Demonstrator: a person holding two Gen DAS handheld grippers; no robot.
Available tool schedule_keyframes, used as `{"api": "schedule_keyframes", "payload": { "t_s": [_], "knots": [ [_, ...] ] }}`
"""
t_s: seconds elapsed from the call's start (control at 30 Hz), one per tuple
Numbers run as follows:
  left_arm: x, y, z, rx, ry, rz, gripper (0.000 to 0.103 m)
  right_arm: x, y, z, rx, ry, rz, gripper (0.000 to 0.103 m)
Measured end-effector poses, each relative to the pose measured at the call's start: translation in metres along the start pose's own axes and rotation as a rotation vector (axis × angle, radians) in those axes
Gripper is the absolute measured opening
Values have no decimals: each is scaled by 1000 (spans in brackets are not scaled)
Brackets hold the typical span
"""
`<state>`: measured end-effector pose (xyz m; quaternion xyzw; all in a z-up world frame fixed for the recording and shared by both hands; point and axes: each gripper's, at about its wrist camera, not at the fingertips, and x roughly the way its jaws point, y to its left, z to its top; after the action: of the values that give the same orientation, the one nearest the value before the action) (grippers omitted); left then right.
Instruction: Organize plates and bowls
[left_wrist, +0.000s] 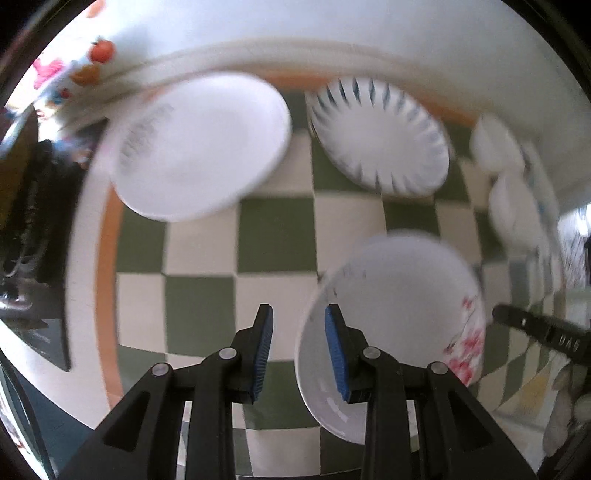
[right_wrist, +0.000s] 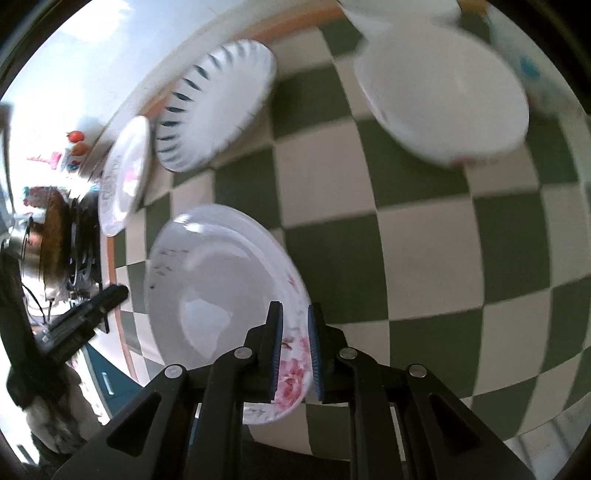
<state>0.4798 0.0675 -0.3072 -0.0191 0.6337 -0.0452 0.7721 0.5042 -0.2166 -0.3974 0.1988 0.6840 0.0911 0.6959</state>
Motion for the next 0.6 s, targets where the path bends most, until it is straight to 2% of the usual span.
{"api": "schedule_keyframes", "payload": {
  "t_s": [0.07,0.2,0.27,0.43,0.53,0.6],
  "knots": [
    [-8,10,6,-51,-29,-13,29,-12,17,7,-49,-27,-6,17],
    [-8,40,29,-171,-48,-23,32,-24,66,33,-150,-50,47,37],
    [-1,66,39,-241,-42,-14,32,-22,92,53,-193,-48,98,42],
    [42,136,56,-442,24,-15,32,13,160,121,-295,-30,130,42],
    [63,162,61,-510,61,-15,32,49,191,162,-327,15,129,42],
    [77,176,64,-541,85,-20,32,73,209,188,-365,22,89,42]
  ]
}}
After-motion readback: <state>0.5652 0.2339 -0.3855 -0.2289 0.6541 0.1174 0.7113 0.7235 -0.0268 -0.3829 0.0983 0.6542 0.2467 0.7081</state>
